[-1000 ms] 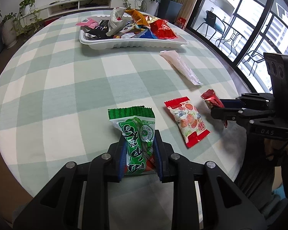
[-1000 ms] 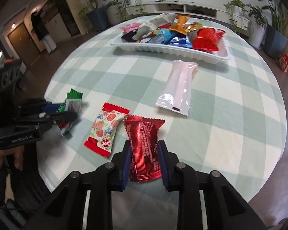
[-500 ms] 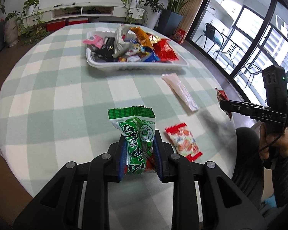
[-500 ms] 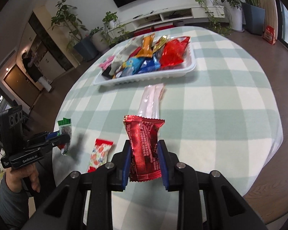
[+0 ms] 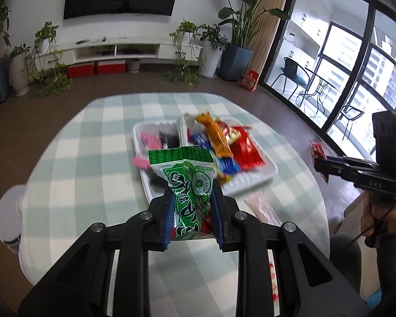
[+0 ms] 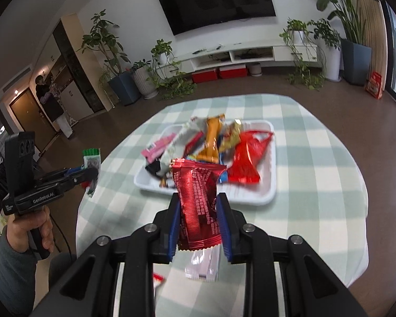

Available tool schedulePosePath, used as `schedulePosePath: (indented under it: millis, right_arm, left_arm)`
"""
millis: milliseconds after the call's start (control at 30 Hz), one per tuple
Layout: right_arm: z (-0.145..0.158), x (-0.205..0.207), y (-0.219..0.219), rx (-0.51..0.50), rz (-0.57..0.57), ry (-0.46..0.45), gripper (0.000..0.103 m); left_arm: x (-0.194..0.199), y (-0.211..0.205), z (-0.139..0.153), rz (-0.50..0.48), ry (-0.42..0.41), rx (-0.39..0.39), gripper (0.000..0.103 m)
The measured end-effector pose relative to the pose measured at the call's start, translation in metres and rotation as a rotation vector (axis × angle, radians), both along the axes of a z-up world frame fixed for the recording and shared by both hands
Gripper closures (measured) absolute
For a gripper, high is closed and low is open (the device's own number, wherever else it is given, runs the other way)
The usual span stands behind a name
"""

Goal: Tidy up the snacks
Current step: 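Carry the green packet and red foil packet into the tray and release both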

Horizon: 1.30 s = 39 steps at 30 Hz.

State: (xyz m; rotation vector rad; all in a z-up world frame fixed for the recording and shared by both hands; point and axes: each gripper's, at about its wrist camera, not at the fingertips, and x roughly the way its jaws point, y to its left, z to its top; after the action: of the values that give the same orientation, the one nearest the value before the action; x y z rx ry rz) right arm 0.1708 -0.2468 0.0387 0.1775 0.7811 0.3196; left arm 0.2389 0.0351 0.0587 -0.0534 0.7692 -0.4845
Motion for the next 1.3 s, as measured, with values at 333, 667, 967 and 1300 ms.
schedulePosePath:
  millis: [333,667,967,1300]
  right_arm:
    - [0.011,0.077,0.018,-0.035,0.0,-0.018,0.074]
    - [-0.035,0.105,0.017,-0.098,-0.054,0.078,0.074]
    - [-0.057,0.119,0.016,-0.113,-0.064,0.129,0.074]
    - [-0.075,0.129,0.019,-0.143,-0.071,0.144,0.073]
  left_arm:
    - [0.09,-0.029,0.004,-0.028,-0.008,0.051,0.08]
    - [0.128,-0.094,-0.04,-0.139,0.055,0.095,0.08]
    - [0.146,-0.13,-0.074,-0.18,0.097,0.178,0.08]
    - [0.15,-0.136,-0.084,-0.184,0.094,0.193,0.077]
